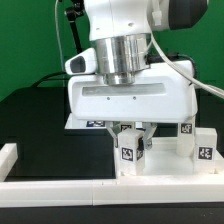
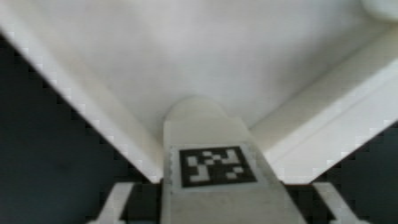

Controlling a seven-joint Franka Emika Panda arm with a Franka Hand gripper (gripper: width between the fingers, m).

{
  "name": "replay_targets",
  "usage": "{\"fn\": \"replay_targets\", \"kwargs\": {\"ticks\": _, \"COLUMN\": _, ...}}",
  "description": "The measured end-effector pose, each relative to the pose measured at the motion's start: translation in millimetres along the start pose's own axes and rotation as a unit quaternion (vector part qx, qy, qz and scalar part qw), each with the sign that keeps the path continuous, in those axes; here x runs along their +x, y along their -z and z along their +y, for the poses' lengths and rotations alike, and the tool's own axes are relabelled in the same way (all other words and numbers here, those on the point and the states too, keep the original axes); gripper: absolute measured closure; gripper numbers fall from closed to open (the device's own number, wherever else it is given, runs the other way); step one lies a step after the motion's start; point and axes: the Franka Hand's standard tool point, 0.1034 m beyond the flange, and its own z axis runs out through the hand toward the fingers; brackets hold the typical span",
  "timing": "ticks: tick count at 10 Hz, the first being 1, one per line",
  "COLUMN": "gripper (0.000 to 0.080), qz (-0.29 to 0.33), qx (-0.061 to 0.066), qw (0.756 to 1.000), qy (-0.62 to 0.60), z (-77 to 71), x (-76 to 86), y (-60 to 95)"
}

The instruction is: Assemble square table

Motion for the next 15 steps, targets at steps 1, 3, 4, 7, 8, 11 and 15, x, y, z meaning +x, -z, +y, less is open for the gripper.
{"fn": "replay_targets", "kwargs": {"ticks": 1, "gripper": 0.0508, "qz": -0.009, "qx": 0.009, "qw": 0.995, "qy": -0.097, "z": -0.5, "x": -1.1, "y": -0.2}}
{"fn": "replay_targets", "kwargs": {"ticks": 3, "gripper": 0.0508, "qz": -0.013, "qx": 0.012, "qw": 0.990, "qy": -0.137, "z": -0.7, "x": -0.5, "y": -0.2}}
{"fn": "replay_targets", "kwargs": {"ticks": 4, "gripper": 0.0508, "qz": -0.004, "qx": 0.016, "qw": 0.990, "qy": -0.140, "z": -0.7, "x": -0.8, "y": -0.9}}
{"fn": "replay_targets", "kwargs": {"ticks": 7, "gripper": 0.0507, "qz": -0.012, "qx": 0.020, "qw": 0.968, "qy": -0.251, "z": -1.2, "x": -1.2, "y": -0.6}}
{"fn": "replay_targets", "kwargs": {"ticks": 8, "gripper": 0.0507, "qz": -0.030, "qx": 0.016, "qw": 0.948, "qy": -0.317, "z": 0.1, "x": -2.7, "y": -0.5}}
{"fn": "replay_targets", "kwargs": {"ticks": 11, "gripper": 0.0508, "qz": -0.054, "qx": 0.021, "qw": 0.888, "qy": -0.455, "z": 0.1, "x": -3.7, "y": -0.8}}
{"fn": "replay_targets", "kwargs": {"ticks": 15, "gripper": 0.0508, "qz": -0.044, "qx": 0.018, "qw": 0.848, "qy": -0.527, "z": 2.5, "x": 0.0, "y": -0.8}}
